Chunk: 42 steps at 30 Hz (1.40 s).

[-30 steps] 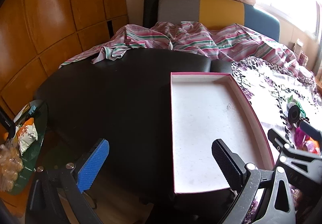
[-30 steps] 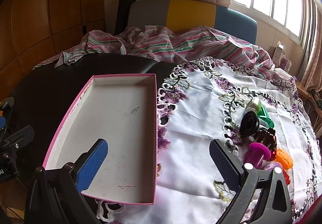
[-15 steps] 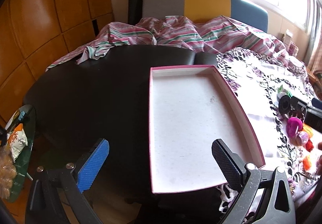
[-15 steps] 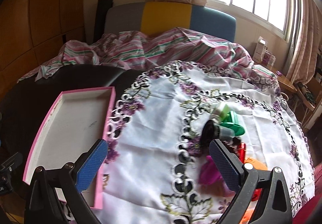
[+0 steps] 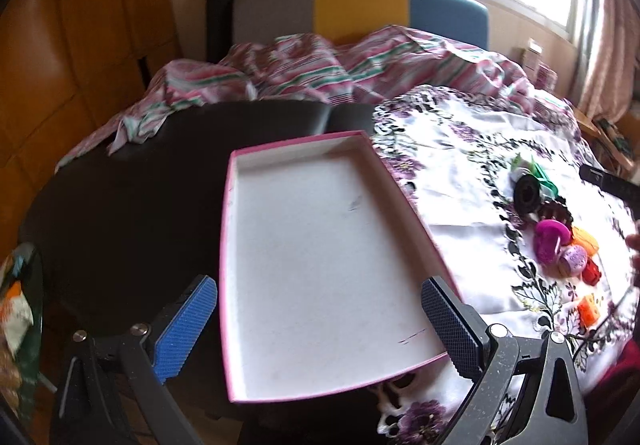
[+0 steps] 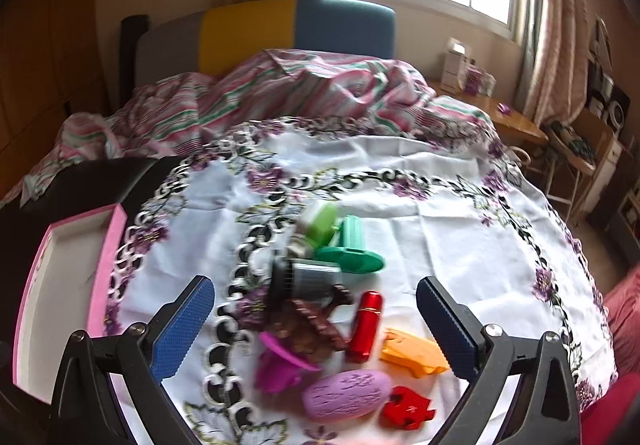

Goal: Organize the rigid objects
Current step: 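Move both grippers from the pink tray toward the toys on the tablecloth, then grasp the magenta suction cup with the left gripper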

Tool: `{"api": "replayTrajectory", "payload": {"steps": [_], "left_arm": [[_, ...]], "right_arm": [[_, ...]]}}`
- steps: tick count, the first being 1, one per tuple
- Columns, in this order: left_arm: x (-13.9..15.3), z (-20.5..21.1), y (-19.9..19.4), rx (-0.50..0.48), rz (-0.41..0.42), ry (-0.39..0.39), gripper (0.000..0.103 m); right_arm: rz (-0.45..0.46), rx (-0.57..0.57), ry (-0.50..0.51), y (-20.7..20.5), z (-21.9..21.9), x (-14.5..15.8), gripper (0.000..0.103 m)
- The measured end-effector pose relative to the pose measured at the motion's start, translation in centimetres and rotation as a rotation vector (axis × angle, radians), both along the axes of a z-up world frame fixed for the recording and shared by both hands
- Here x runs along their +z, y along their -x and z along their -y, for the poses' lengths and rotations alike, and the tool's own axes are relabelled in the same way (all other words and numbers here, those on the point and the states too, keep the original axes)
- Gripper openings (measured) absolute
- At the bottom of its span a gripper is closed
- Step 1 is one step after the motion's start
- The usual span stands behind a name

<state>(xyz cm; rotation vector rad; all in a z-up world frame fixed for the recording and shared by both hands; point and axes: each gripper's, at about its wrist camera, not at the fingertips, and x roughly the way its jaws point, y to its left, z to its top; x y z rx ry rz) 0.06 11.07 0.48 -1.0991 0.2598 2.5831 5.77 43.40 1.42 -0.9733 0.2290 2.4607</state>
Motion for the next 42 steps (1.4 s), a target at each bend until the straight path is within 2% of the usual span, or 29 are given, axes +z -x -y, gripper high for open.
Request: {"api": "replayTrajectory", "payload": {"steps": [4,8,11,14,21,29,32,36,37,39,40,41,42], "left_arm": [[0.0,-2.3,0.1,-0.07,0.015,-0.008,0.103],[-0.3,-5.2,0.7,-0.154,0.063,-0.038,0.103],[-0.5,-7.7,0.9,-0.213,0.096,-0.067,0.103],[-1.1,-11.6,1.0,-0.31,0.123,-0.053,0.103],[-2.7,-18.7,0.8,-0.487,0.194,-0.047,0.103],[-4.3,-24.2,1.8,-0.565,0.276,-0.079,0.103],[-5.3,-25.8,1.8,-0.594,0.304,-0.045,0.103],[-7.0,-27.1,1.5,-0.603,0.277,-0.003,0.101],[-7.3,-27.4,1.5,-0.608,0.275,-0.003,0.097],[-8.1,-27.8,1.8,-0.621,0.312,-0.016,0.075],[-8.6,-28.0,2.0,-0.629,0.34,-0.022,0.057],[-9.1,-28.1,2.0,-0.635,0.36,-0.023,0.052],[-9.0,-28.0,1.8,-0.642,0.331,-0.025,0.05]], "right_arm": [[-0.022,-0.093,0.055,-1.3,-3.9,-1.0,0.103],[-0.069,-0.186,0.224,-2.8,-7.2,-1.7,0.103],[-0.086,-0.242,0.272,-3.6,-8.4,-1.9,0.103],[-0.105,-0.282,0.322,-4.4,-9.4,-2.2,0.103],[-0.118,-0.315,0.347,-5.0,-10.2,-2.4,0.103],[-0.107,-0.305,0.375,-4.8,-10.5,-2.7,0.103],[-0.102,-0.3,0.38,-4.7,-10.5,-2.8,0.103],[-0.099,-0.297,0.387,-4.6,-10.6,-2.9,0.103],[-0.096,-0.296,0.39,-4.6,-10.6,-3.0,0.103],[-0.09,-0.291,0.39,-4.4,-10.5,-3.1,0.103],[-0.084,-0.286,0.386,-4.2,-10.5,-3.1,0.103],[-0.079,-0.283,0.383,-4.1,-10.4,-3.1,0.103],[-0.075,-0.277,0.38,-4.0,-10.3,-3.2,0.103]]}}
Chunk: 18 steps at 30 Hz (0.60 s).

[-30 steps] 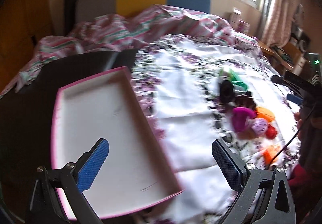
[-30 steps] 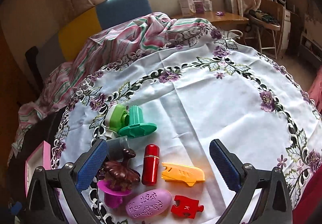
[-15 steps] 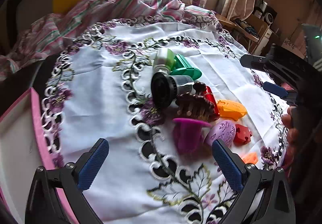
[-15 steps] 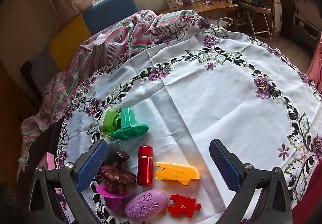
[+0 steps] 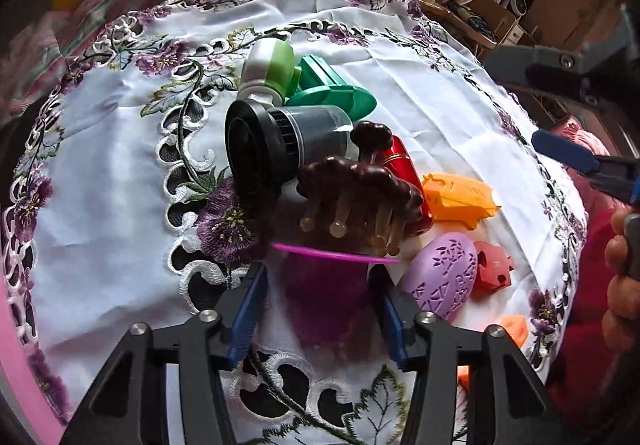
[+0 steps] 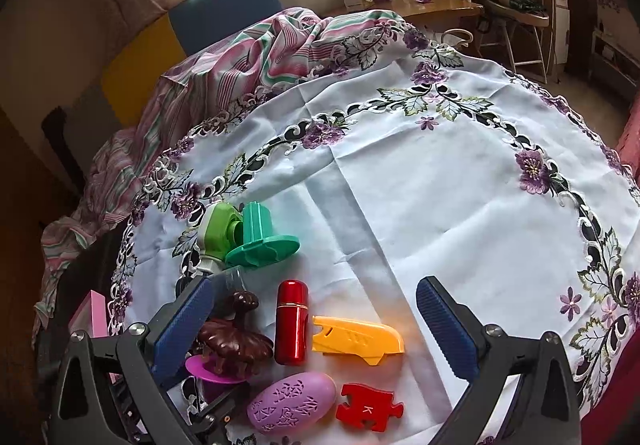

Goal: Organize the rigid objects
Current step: 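Grasp the magenta suction cup with the left gripper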

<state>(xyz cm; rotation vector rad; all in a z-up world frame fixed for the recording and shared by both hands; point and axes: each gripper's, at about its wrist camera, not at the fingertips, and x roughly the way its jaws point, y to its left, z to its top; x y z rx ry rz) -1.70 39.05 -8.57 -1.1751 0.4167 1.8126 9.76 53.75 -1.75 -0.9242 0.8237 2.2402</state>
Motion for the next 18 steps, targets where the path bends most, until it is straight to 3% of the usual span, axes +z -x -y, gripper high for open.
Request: {"api": "replayTrajectory", "payload": {"steps": [1,6,11,18], "left_arm": [[0.1,0.1,-0.2,-0.011,0.003,-0.008,0.041],[0.8,2.4,-0.3,0.023,0.038,-0.059,0.041],[1.7,5.5,-1.1,0.067,0.027,-0.081,0.041],[3.7,9.7,-2.0,0.112,-0.014,-0.121,0.041]], "right_arm": [[0.004,0.009,-0.003,0.2,0.1,0.0,0.103],[0.007,0.078,0.012,1.2,0.8,-0.3,0.101],[-0.02,0.152,0.057,2.1,1.6,-0.7,0.09],[0.02,0.247,0.097,4.0,3.0,-1.8,0.08]]}}
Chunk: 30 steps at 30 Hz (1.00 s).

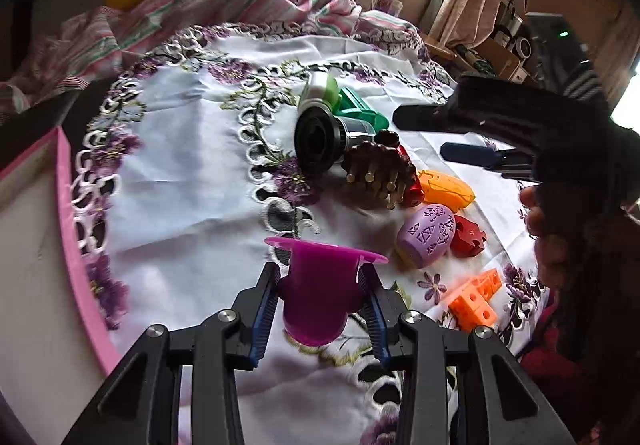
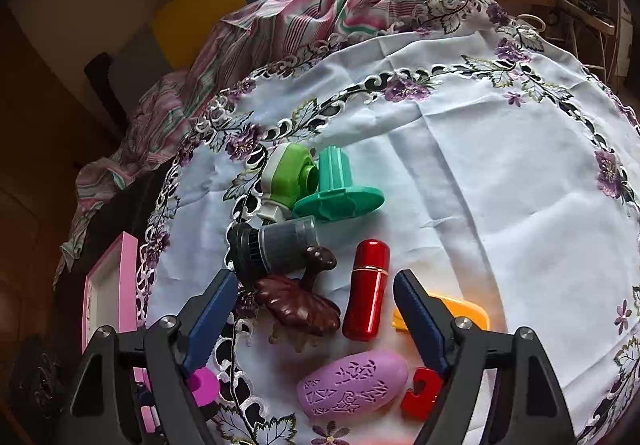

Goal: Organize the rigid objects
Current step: 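Grasp the magenta suction cup with the left gripper, then release the suction cup in the tray with left gripper while right grasps the brown claw clip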

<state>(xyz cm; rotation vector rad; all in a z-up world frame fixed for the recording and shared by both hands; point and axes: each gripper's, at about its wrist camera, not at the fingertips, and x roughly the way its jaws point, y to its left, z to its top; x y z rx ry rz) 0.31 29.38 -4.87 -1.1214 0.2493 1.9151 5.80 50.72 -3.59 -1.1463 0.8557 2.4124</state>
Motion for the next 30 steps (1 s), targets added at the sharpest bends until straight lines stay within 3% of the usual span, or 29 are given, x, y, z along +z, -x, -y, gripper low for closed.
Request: {"api": "replayTrajectory", "payload": {"steps": [10,11,12,13,14,21,30], "left_arm": [[3.2,4.9,0.3,0.071,-0.044,-0.052,0.041],[3.4,5.7,0.7,0.092,-0.045,-0.056,0.041],[3.6,6.4,1.2,0.112,-0.05,-0.056,0.041],[3.8,7.2,1.6,0.134,-0.056,-0.055,0.041],[3.8,8.1,2.3,0.161,-0.062,-0.05,0.041],[2.3,14.1,9.6,0.384,-0.09,0.044,0.041],[-0.3,18.7,15.1,0.533,-0.067,0.117,0.041]], "right_arm": [[0.036,0.04,0.053,2.6,-0.1,-1.7,0.075],[0.041,0.046,0.06,3.0,-0.1,-1.9,0.07],[0.053,0.055,0.071,3.5,0.0,-2.2,0.056],[0.071,0.058,0.07,3.7,0.2,-2.5,0.049],[0.081,0.072,0.07,3.9,0.5,-2.7,0.045],[0.097,0.141,0.002,3.9,2.1,-2.2,0.044],[0.108,0.16,-0.009,4.1,2.1,-2.3,0.044]]}}
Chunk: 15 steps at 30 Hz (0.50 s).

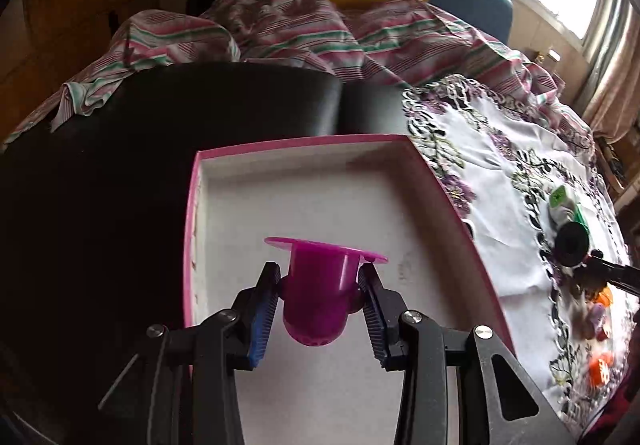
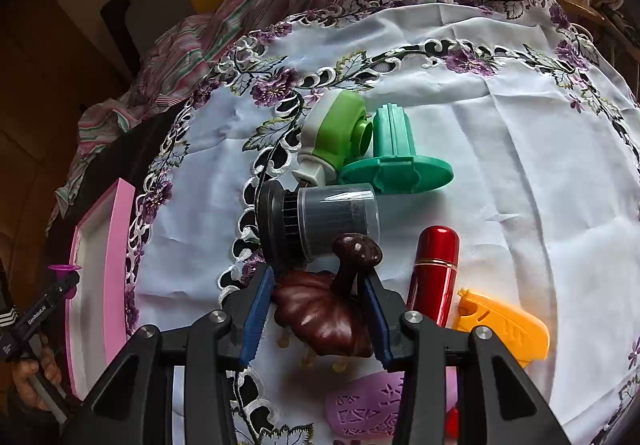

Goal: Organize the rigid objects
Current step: 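Release the suction cup in the tray with left gripper while right grasps the brown claw clip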

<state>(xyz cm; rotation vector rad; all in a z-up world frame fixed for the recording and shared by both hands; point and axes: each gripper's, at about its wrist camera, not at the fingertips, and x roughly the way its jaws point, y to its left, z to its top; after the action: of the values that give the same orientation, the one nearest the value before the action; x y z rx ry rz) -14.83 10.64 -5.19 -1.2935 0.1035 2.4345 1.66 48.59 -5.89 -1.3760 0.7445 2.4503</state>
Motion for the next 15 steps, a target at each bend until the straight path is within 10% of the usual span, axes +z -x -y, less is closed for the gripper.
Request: {"api": "replayTrajectory", "payload": {"steps": [11,15], "left_arm": [[-1.0,-0.3,3.7,0.057,0.024,0.04,0.042],[-0.2,0.1,3.2,0.083,-0.016,0.029,0.067]], "right_arm": [[0.008,0.016,-0.02,0.2,0.4,0.0,0.044],[0.013,0.029,-0.042,0.2,0.7,0.0,0.044]]}}
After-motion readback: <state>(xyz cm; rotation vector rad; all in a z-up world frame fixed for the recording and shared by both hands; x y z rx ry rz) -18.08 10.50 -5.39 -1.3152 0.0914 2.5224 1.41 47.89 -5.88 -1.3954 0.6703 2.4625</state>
